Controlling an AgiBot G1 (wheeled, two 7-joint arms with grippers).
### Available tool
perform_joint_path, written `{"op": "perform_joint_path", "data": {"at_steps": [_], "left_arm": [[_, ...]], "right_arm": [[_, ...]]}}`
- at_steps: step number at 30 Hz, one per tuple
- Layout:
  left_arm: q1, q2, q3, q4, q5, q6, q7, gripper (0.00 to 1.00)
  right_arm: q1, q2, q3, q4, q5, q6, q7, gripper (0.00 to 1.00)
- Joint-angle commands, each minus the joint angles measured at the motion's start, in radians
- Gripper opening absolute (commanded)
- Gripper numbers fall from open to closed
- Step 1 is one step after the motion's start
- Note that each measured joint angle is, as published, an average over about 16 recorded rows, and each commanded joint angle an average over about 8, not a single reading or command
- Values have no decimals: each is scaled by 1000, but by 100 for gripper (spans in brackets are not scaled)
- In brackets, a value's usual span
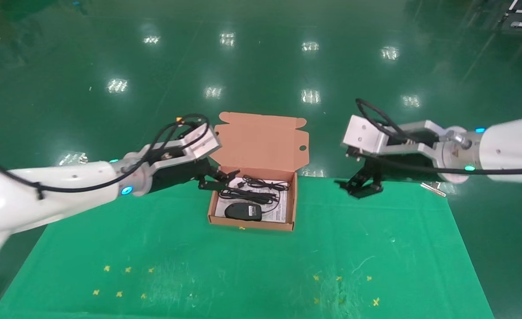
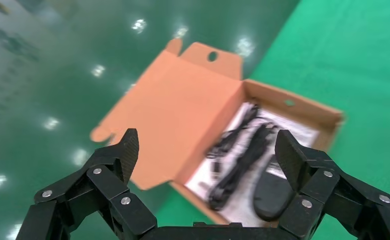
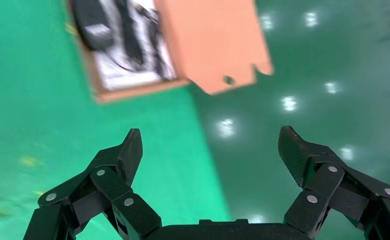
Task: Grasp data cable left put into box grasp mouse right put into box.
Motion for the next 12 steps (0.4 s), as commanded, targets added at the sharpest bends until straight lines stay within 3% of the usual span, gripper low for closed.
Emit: {"op": "perform_joint_path", "data": {"at_steps": [1, 12], "left_arm": [[13, -22, -18, -15, -41, 35, 0, 100], [82, -133, -107, -91, -249, 212, 2, 100]], "right_arm": [[-32, 7, 41, -1, 44, -28, -23, 100], [-193, 44, 253, -4, 265, -168, -140, 100]]}}
